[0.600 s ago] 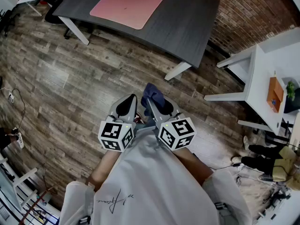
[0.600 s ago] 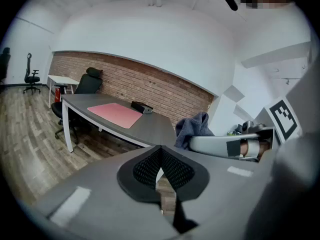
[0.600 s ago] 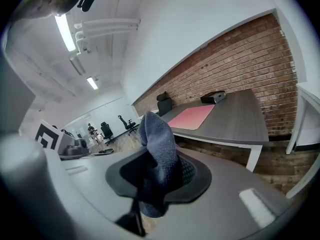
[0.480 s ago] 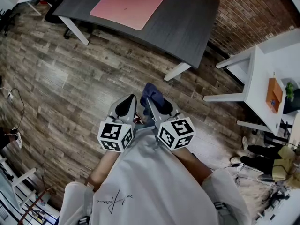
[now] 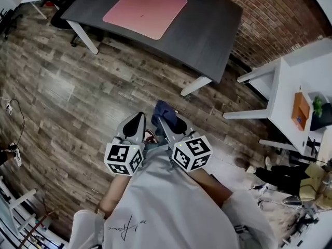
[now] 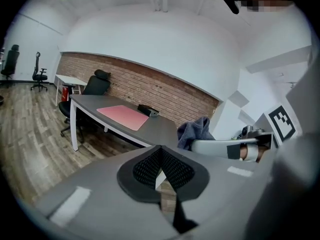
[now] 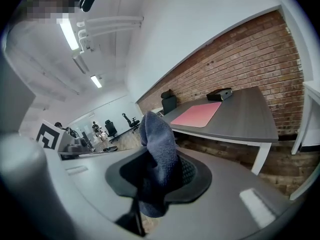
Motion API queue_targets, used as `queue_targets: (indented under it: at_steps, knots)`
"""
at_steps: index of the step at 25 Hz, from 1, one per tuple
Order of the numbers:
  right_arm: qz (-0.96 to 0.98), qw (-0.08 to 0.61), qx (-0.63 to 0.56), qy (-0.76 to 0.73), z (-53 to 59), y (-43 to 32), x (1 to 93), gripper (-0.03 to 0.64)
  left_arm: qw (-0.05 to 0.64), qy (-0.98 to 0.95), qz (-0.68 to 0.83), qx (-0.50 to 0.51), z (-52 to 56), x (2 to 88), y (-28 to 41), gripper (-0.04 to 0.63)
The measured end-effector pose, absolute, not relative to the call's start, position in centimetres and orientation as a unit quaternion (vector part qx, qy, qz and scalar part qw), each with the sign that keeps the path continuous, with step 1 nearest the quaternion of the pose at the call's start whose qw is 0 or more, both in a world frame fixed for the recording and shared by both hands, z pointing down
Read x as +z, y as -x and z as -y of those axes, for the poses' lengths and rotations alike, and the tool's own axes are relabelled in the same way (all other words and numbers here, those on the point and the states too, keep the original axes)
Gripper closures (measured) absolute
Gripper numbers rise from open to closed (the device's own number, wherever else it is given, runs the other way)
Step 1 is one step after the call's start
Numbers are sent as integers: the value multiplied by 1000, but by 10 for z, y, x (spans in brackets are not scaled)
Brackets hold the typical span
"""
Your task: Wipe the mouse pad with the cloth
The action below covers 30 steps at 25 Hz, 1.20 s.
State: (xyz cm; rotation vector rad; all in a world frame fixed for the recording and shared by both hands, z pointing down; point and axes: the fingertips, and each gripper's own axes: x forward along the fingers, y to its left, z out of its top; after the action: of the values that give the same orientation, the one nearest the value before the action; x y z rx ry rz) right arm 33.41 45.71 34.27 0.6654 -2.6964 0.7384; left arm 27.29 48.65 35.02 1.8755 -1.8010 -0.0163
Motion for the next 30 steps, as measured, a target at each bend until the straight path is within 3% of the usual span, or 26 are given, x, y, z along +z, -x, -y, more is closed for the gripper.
queue_targets:
  at_steps: [15, 30]
  knots:
    - [936, 136, 277, -171, -438, -262, 358, 517, 281, -656, 700, -26, -479, 365, -200, 594]
    - [929, 137, 294, -179, -320, -192, 356, 515, 291, -657, 695, -27, -377, 359, -132, 592]
